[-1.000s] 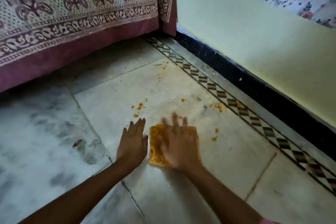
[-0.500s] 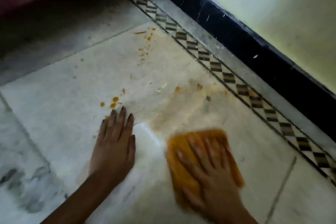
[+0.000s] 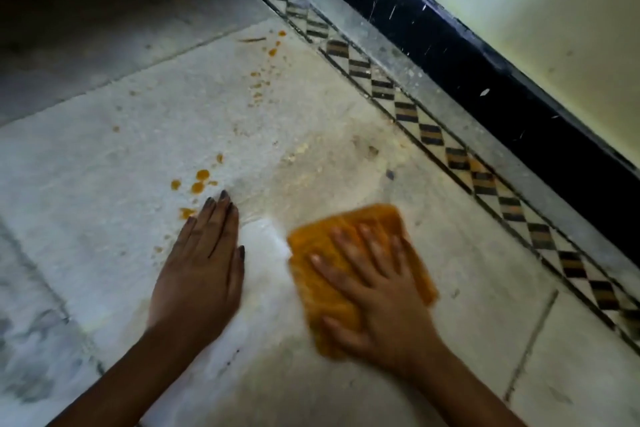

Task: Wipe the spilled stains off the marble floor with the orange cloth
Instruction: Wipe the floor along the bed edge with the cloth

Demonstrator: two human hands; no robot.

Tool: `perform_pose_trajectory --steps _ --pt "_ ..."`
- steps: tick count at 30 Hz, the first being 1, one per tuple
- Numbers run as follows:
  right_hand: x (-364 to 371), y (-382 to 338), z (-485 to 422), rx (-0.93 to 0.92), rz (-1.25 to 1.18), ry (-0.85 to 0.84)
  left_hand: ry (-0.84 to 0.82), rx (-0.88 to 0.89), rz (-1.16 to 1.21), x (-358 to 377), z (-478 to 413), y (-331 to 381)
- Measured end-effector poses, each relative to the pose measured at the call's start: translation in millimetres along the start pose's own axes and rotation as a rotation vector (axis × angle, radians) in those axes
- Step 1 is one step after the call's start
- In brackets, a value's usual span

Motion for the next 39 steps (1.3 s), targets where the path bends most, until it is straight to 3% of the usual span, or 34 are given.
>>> perform_pose_trajectory --steps 2,5,8,11,14,17,20,24,27,30,33,39 --pt "-10 49 6 0.076 0.04 -0.002 0.01 -0.002 -0.017 1 0 2" --pt "-24 112 -53 0.425 0.04 -0.015 0.017 -0.009 -0.045 3 0 6" --pt "-34 110 -150 0.616 -0.006 -0.057 0.013 -0.017 -0.071 1 -1 8" --pt "-27 29 -194 0.402 0.008 -0.115 0.011 -0.02 -0.054 -1 -1 7" --pt "-8 -38 -148 0.114 0.018 -0.059 0.03 -0.036 -0.03 -3 1 5" --pt "-4 -30 -55 -0.077 -0.024 -0.005 0.05 -0.036 -0.006 -6 6 2" --pt "-9 37 24 -0.135 0.073 -0.067 0.075 -0.042 0.005 -8 9 3" --pt "-33 142 -38 0.334 0.167 -0.09 0.103 -0.034 0.009 -5 5 7" --pt "-45 130 -142 0.599 0.131 -0.122 0.121 -0.032 0.03 -7 5 7" --pt "-31 34 -194 0.396 0.118 -0.165 0.108 -0.032 0.059 -8 5 4" --pt "-12 -34 -167 0.155 0.1 -0.186 0.111 -0.045 0.066 -11 8 3" --pt "-7 -14 -18 -0.259 0.118 -0.204 0.022 0.018 0.045 -19 18 5"
Point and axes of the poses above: each hand's wrist, its own z-axis away from the middle knuckle, its own x-axis out of the palm, y = z × x, the point moved 6 cm from there along -z, towards the middle knuckle, and after that the axes turned 12 degrees about x, right-handed, at the moved point
